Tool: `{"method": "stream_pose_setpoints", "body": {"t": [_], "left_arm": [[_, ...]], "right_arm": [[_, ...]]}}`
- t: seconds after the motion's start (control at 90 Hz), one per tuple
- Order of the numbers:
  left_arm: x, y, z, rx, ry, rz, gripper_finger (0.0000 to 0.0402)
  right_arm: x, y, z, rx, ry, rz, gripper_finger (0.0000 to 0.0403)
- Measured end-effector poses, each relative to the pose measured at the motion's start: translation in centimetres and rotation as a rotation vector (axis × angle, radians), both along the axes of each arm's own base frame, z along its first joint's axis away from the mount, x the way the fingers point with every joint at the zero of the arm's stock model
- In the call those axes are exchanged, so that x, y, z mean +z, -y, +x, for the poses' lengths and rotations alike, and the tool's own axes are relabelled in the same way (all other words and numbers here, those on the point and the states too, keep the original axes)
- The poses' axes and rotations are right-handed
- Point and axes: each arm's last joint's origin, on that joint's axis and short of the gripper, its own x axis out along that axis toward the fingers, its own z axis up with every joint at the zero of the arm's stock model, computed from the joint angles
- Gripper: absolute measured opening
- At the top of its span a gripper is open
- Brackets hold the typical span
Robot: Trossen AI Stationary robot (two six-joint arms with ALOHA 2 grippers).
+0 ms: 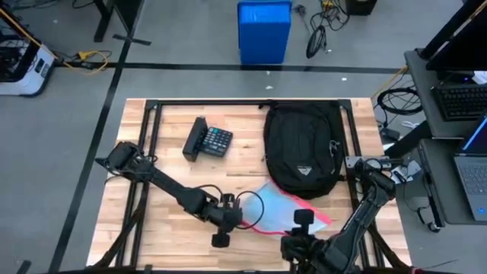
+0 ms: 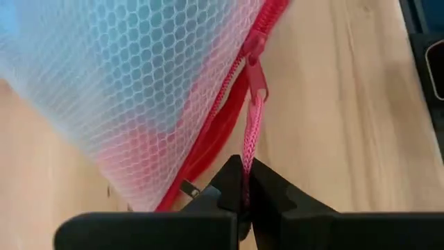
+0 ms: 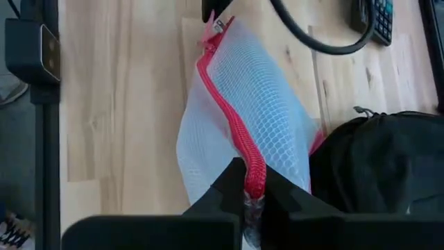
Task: Unpack backpack
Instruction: Close the white zip bag
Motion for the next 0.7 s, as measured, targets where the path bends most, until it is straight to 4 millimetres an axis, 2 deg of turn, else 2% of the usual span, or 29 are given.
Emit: {"method": "stream_pose_setpoints", "body": {"t": [0.333,0.7], "left_arm": [[0.8,0.3,-1.9,0.013,-0.098,0.033,0.0001],[2.6,1.4,-3.4,-0.004,-0.082,0.015,0.0001]], "right_arm": [[0.0,0.0,-0.5,-0.034,-0.004,-0.011,0.0000],[-0.1,0.0,-0.6,-0.040,0.001,-0.011,0.0000]]}}
